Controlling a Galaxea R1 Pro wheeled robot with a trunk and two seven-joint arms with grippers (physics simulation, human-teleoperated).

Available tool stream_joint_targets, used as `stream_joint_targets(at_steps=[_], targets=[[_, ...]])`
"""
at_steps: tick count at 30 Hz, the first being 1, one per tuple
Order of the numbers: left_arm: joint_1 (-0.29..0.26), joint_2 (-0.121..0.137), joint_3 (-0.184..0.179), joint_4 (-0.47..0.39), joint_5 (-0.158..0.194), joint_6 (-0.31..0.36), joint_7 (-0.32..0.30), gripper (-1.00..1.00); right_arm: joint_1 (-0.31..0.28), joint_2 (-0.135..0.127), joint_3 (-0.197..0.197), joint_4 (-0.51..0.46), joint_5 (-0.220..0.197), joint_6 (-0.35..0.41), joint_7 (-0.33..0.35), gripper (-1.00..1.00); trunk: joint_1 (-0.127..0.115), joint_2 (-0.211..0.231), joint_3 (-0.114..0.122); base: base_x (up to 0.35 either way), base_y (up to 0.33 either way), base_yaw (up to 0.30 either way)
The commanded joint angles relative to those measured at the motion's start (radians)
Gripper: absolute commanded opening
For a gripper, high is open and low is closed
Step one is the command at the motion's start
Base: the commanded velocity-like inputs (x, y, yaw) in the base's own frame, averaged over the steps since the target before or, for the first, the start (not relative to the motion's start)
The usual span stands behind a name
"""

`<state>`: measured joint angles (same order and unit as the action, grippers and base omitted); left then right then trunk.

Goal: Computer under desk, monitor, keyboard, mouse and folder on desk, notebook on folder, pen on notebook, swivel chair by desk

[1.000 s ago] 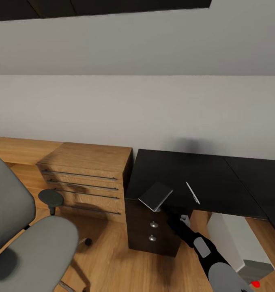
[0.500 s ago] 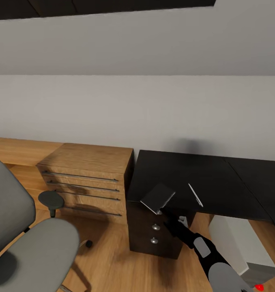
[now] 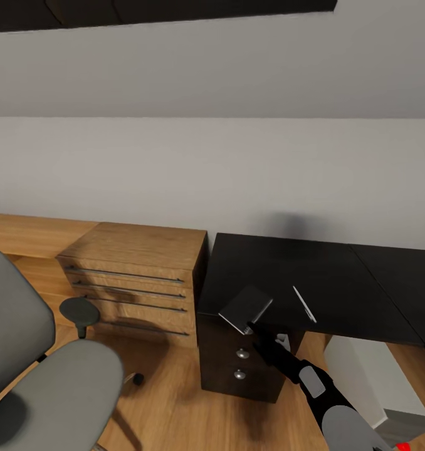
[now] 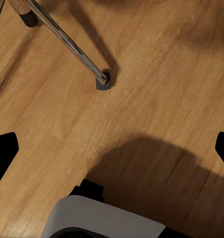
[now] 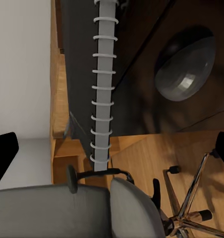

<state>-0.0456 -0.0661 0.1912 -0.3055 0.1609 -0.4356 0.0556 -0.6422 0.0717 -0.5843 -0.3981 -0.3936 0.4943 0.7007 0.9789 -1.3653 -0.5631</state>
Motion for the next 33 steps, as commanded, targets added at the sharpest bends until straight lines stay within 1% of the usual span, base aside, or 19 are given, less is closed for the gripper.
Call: stream_joint_targets(at_steps=[1, 33], targets=[[0.000, 0.000, -0.004, 0.000, 0.008, -0.003, 0.003, 1.00, -0.001, 0.001, -0.005, -0.001, -0.004, 0.007, 0.000, 1.00, 0.000, 0.000, -0.001, 0.000, 0.000, 0.000], [0.000, 0.002, -0.004, 0.000, 0.007, -0.003, 0.004, 1.00, -0.001, 0.003, -0.004, 0.001, -0.002, 0.003, 0.006, 1.00, 0.000, 0.000, -0.001, 0.000, 0.000, 0.000]])
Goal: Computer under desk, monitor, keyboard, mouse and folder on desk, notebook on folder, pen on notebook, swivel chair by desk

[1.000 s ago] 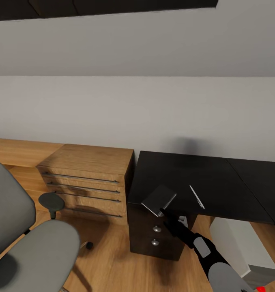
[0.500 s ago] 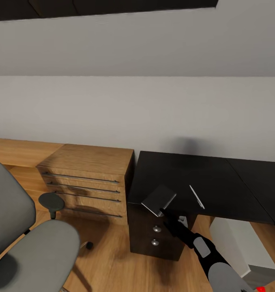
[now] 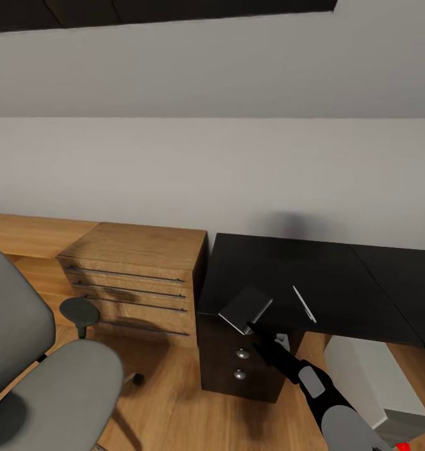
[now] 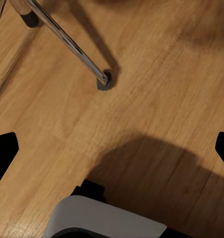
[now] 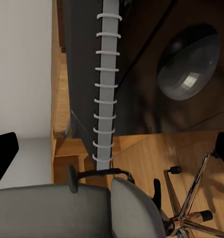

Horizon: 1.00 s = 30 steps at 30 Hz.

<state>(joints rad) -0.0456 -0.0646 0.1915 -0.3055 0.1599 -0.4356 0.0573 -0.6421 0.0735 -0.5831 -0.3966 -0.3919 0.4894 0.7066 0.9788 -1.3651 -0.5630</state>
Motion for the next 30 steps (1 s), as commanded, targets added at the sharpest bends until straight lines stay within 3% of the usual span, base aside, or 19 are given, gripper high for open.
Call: stream_joint_targets(at_steps=[1, 7, 14, 17, 22, 30], targets=[[0.000, 0.000, -0.004, 0.000, 0.008, -0.003, 0.004, 1.00, -0.001, 0.001, -0.005, -0.001, -0.004, 0.008, 0.001, 1.00, 0.000, 0.000, -0.001, 0.000, 0.000, 0.000], [0.000, 0.022, -0.006, 0.003, 0.007, -0.003, 0.006, 1.00, -0.001, -0.001, -0.005, -0.002, -0.004, 0.008, 0.001, 1.00, 0.000, 0.000, -0.001, 0.000, 0.000, 0.000], [0.000, 0.089, -0.007, 0.128, 0.007, -0.031, -0.001, 1.00, -0.001, -0.002, -0.005, -0.002, -0.004, 0.008, 0.002, 1.00, 0.000, 0.000, -0.001, 0.000, 0.000, 0.000], [0.000, 0.112, -0.007, 0.212, 0.005, -0.119, -0.009, 1.00, -0.001, -0.003, -0.005, -0.002, -0.004, 0.008, 0.002, 1.00, 0.000, 0.000, -0.001, 0.000, 0.000, 0.000], [0.002, 0.127, -0.008, 0.273, 0.003, -0.260, -0.044, 1.00, -0.001, -0.003, -0.005, -0.002, -0.004, 0.008, 0.002, 1.00, 0.000, 0.000, -0.001, 0.000, 0.000, 0.000], [0.043, 0.134, -0.009, 0.285, 0.004, -0.341, -0.061, 1.00, -0.001, -0.003, -0.004, -0.002, -0.004, 0.008, 0.002, 1.00, 0.000, 0.000, -0.001, 0.019, 0.010, 0.000]])
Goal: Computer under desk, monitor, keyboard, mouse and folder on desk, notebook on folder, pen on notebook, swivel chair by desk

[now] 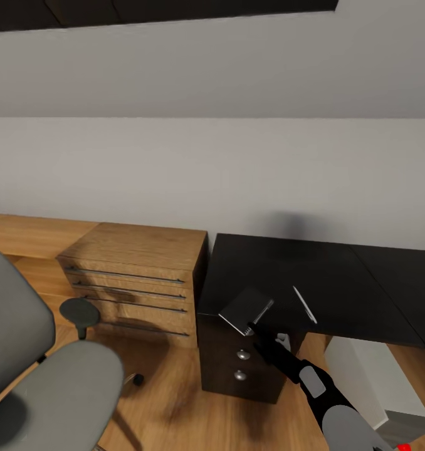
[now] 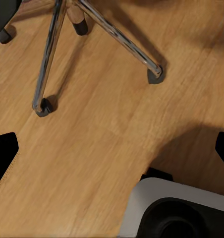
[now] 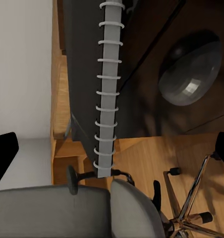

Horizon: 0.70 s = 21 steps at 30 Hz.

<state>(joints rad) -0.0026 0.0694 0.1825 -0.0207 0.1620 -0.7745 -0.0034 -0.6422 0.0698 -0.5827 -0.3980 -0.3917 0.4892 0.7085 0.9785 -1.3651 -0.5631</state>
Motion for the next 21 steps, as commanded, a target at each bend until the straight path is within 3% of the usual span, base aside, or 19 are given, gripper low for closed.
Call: stream_joint_targets(at_steps=[1, 21], targets=[[0.004, 0.000, 0.000, 0.000, 0.002, -0.008, -0.001, 1.00, -0.001, 0.001, -0.005, -0.001, -0.004, 0.008, 0.001, 1.00, 0.000, 0.000, -0.001, 0.174, 0.112, 0.000], [0.010, 0.001, 0.002, 0.000, 0.005, -0.019, 0.010, 1.00, -0.001, 0.001, -0.005, -0.001, -0.004, 0.008, 0.000, 1.00, 0.000, 0.000, -0.001, 0.033, 0.023, 0.000]])
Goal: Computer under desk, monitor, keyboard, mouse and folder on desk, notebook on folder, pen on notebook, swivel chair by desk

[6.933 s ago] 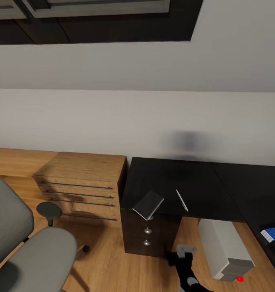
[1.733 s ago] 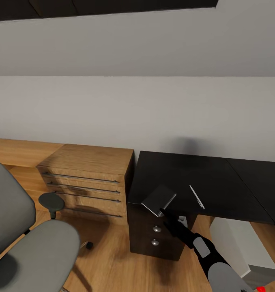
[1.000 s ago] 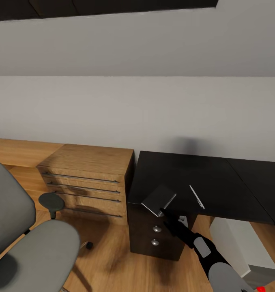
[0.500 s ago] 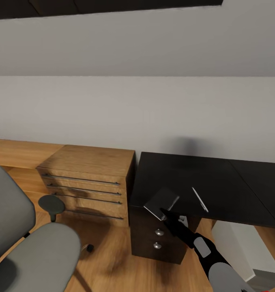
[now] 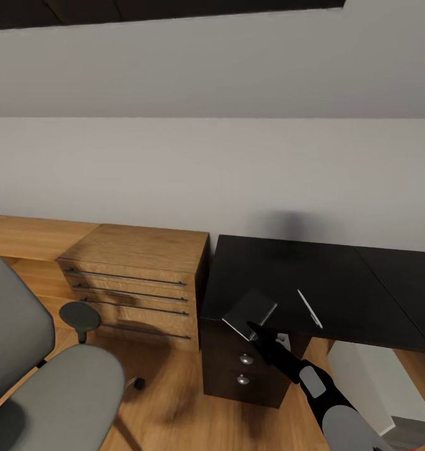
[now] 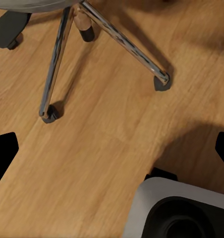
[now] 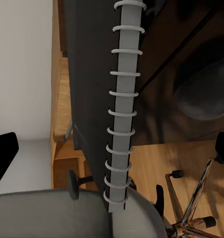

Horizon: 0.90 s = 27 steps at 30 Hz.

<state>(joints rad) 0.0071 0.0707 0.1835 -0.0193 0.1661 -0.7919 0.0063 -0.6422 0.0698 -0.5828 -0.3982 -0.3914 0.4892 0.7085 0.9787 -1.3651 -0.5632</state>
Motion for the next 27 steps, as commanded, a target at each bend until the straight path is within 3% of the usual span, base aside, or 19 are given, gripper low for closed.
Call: stream_joint_targets(at_steps=[1, 27], targets=[[0.001, 0.000, 0.001, -0.002, 0.001, -0.001, 0.001, 1.00, -0.001, 0.001, -0.005, -0.001, -0.004, 0.008, 0.000, 1.00, 0.000, 0.000, -0.001, 0.000, 0.058, 0.000], [0.001, 0.012, 0.002, -0.002, 0.002, -0.003, 0.004, 1.00, -0.001, 0.001, -0.005, -0.001, -0.003, 0.008, 0.000, 1.00, 0.000, 0.000, -0.001, 0.026, 0.043, 0.000]])
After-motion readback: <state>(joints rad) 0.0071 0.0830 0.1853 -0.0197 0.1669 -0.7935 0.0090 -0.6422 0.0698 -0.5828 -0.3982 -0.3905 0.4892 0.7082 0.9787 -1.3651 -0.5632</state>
